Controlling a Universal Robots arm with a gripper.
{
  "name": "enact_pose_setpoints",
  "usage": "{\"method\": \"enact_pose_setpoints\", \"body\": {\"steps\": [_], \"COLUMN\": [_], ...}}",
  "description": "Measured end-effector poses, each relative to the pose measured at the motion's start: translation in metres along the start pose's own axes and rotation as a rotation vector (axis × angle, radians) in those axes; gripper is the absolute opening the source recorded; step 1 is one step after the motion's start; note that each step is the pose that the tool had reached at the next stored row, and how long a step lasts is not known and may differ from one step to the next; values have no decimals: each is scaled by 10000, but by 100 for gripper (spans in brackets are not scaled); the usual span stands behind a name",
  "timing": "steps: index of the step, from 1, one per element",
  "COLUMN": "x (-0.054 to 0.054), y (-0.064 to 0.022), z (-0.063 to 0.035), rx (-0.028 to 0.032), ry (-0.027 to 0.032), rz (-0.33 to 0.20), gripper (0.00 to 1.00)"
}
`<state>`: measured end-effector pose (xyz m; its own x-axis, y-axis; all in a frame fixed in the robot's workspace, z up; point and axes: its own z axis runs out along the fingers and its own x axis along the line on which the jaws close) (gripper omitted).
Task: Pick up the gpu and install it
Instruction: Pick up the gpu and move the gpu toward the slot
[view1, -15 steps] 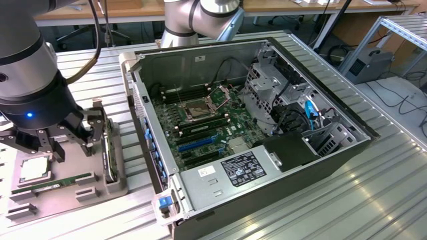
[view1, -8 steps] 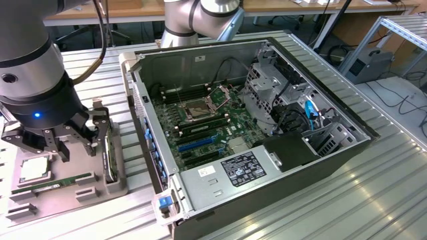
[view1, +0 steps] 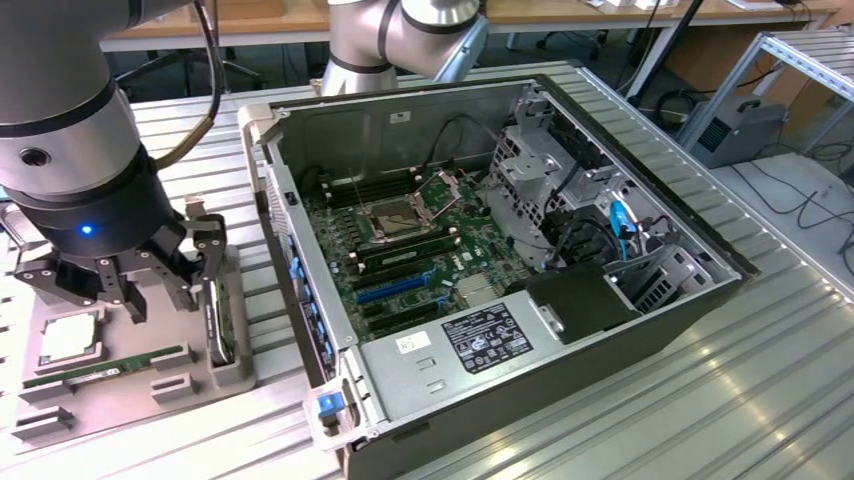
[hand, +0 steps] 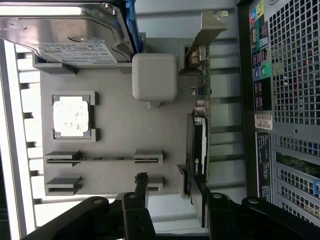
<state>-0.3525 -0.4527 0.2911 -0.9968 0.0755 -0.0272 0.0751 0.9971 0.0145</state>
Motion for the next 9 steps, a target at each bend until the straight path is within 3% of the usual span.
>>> {"method": "enact_pose_setpoints", "body": {"steps": [9], "x": [-36], "y": [29], "z": [17], "rx": [19], "ry": [-2], "rz": [-1], "gripper": [48]}}
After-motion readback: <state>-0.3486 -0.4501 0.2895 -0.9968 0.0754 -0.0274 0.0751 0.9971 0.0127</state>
